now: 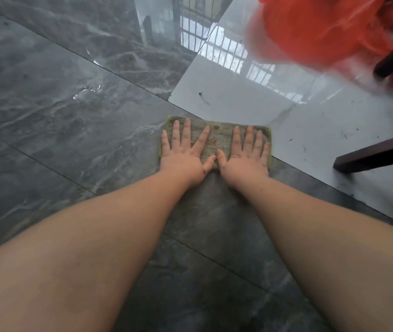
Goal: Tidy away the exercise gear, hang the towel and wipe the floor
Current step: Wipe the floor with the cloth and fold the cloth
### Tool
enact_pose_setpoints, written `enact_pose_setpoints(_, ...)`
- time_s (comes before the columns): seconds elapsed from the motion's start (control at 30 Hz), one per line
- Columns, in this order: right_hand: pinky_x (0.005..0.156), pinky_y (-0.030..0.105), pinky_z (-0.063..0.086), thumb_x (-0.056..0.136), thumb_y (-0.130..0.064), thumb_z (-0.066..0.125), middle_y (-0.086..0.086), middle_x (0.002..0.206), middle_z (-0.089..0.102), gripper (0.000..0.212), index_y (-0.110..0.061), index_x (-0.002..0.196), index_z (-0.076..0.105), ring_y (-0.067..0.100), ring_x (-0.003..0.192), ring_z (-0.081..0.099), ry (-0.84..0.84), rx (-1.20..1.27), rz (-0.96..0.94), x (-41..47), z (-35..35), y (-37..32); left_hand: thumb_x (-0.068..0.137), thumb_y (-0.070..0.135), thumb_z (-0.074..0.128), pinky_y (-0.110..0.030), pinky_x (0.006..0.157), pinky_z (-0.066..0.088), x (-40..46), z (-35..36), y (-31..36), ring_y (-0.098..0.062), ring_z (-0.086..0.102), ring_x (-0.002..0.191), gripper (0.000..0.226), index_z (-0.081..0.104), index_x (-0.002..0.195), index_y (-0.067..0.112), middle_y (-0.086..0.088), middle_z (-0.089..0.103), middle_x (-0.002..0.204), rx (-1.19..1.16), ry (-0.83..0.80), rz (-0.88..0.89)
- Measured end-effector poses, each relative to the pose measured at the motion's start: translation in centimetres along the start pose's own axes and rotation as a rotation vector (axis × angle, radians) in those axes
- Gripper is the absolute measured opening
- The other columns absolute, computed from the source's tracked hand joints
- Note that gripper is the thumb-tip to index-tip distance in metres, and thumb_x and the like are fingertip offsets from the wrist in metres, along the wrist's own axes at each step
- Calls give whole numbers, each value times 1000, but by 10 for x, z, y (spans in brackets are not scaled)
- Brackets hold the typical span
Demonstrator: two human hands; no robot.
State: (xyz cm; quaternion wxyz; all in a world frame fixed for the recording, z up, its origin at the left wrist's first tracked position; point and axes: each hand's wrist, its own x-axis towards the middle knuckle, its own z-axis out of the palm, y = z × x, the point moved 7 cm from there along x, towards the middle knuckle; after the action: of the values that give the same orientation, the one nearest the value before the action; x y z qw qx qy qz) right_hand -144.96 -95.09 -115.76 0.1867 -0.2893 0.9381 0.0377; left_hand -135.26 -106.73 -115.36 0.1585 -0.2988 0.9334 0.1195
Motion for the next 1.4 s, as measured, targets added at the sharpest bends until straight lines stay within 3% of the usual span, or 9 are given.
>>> enact_pose_setpoints(0.27,119,50,-15,96,-63,22,11,163,-22,81,-23,156,-16,32,149,-22,-45,19,-48,-137,46,-25,90,74,16,-60,115,-16,-133,44,-32,-33,-34,144,78,-25,149,43,-10,-33,159,5,-53,-10)
enact_pose_setpoints(0.43,121,53,-6,91,-61,24,15,165,-5,82,-19,158,1,36,152,-8,-54,4,-74,-225,85,-37,91,70,18,-61,115,-14,-235,81,-45,-35,-32,145,78,-24,150,39,-13,-33,158,-47,-83,-71)
enact_pose_setpoints(0.7,121,56,3,89,-56,35,17,165,2,83,-15,158,11,36,152,0,-47,-52,-187,-287,113,-62,88,72,28,-63,117,-4,-312,115,-84,-33,-17,150,81,-1,156,39,-11,-15,164,-83,-65,-196)
enact_pose_setpoints(0.87,121,57,6,89,-59,33,16,165,4,83,-19,158,11,35,152,1,-32,-72,-310,-257,101,-76,84,70,35,-64,117,4,-294,111,-85,-41,-2,151,87,13,158,29,-20,1,164,-83,-1,-220)
enact_pose_setpoints(0.97,121,57,5,90,-59,35,17,165,8,81,-21,159,15,36,152,2,3,-65,-332,-221,87,-95,86,70,27,-65,117,-1,-260,92,-96,-49,-9,147,89,-1,156,23,-28,-5,161,-82,-18,-325)
enact_pose_setpoints(1.07,121,56,-2,91,-61,31,15,166,1,82,-24,159,7,36,152,-5,10,-74,-332,-173,68,-118,90,69,17,-67,113,-11,-208,71,-111,-53,-29,140,89,-30,147,20,-30,-30,154,-49,-101,-344)
enact_pose_setpoints(1.17,119,55,-11,91,-63,23,13,165,-13,82,-26,158,-7,34,150,-17,2,-78,-322,-123,50,-139,90,71,17,-66,113,-12,-156,43,-135,-50,-33,139,90,-30,149,22,-28,-34,153,-21,-92,-271)
enact_pose_setpoints(1.4,119,54,-14,94,-64,18,9,164,-22,79,-27,157,-13,32,149,-24,1,-31,-272,6,3,-186,88,75,17,-63,115,-12,-19,-14,-180,-46,-28,143,90,-24,152,27,-24,-30,157,21,-26,-198)
